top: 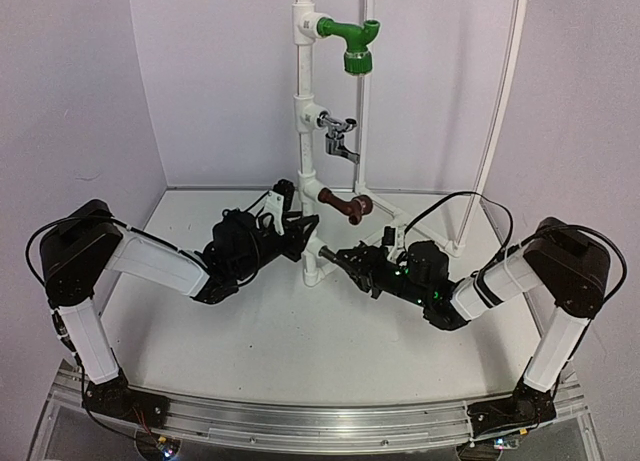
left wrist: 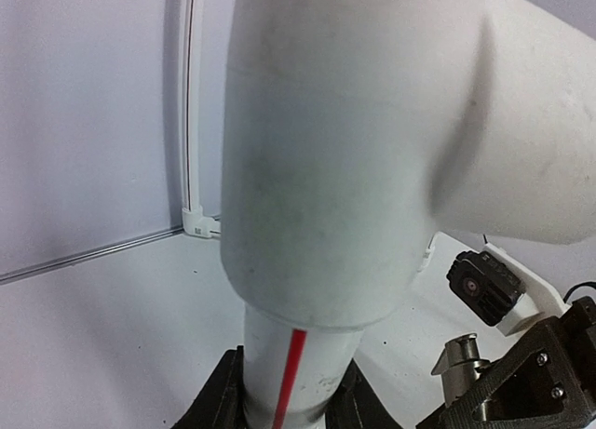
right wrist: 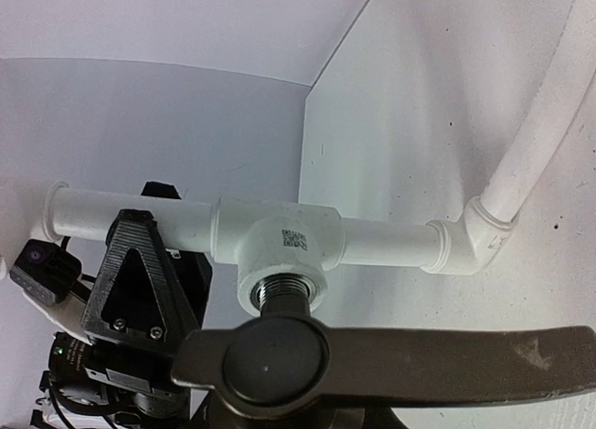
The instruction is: Install the water faucets
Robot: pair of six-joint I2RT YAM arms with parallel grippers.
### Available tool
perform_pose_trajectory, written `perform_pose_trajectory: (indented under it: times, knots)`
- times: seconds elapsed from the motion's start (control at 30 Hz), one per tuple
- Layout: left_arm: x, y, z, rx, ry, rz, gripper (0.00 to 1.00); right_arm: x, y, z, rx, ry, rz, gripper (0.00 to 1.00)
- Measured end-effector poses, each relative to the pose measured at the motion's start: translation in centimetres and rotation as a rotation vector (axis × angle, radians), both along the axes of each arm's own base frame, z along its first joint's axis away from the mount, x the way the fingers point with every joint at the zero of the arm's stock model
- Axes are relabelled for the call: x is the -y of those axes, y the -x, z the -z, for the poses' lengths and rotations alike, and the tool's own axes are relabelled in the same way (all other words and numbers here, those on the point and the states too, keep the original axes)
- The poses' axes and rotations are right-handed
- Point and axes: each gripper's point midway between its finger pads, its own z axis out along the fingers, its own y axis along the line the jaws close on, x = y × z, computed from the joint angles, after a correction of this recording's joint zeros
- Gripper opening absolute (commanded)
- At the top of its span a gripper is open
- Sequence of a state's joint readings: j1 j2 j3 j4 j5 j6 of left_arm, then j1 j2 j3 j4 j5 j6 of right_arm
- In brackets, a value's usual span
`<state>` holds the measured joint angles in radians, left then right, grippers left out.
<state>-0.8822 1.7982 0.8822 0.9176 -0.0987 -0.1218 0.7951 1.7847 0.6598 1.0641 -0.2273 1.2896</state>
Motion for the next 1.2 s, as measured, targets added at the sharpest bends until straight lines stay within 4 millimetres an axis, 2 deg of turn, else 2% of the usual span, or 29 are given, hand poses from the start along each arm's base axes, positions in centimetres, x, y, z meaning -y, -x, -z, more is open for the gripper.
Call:
perform_pose_trajectory:
  times: [0.3,0.5,0.53,0.6,0.7,0.87,0.93,1.03,1.2]
  knots:
    - [0.3,-0.5,0.1,0.036,0.007,-0.028,0.00,0.1,-0.3,-0.3,-0.072,-0.076,0.011,0.00]
    - [0.4,-1.1,0.1,0.056,0.014,-0.055,0.00,0.0,-0.8,0.1,-0.257,-0.265,0.081,0.00]
    - [0.4,-1.2,0.1,0.057,0.016,-0.061,0.00,0.0,-0.8,0.1,-0.275,-0.286,0.090,0.05]
    - [0.4,-1.2,0.1,0.058,0.019,-0.067,0.00,0.1,-0.9,0.1,-0.281,-0.295,0.102,0.23]
    - [0.6,-0.9,0.1,0.056,0.020,-0.069,0.00,0.5,-0.6,0.3,-0.279,-0.303,0.110,0.45]
    - [1.0,0.3,0.2,0.053,0.017,-0.061,0.00,2.1,0.2,1.4,-0.320,-0.311,0.133,0.86]
    - [1.0,0.5,0.2,0.051,0.015,-0.060,0.00,2.8,0.7,1.5,-0.307,-0.287,0.134,0.97]
    - [1.0,0.6,0.2,0.047,0.011,-0.058,0.00,3.6,1.6,0.7,-0.265,-0.248,0.126,0.98]
    - [1.0,0.6,0.3,0.031,0.009,-0.063,0.00,5.3,3.2,-1.9,-0.146,-0.146,0.101,0.98]
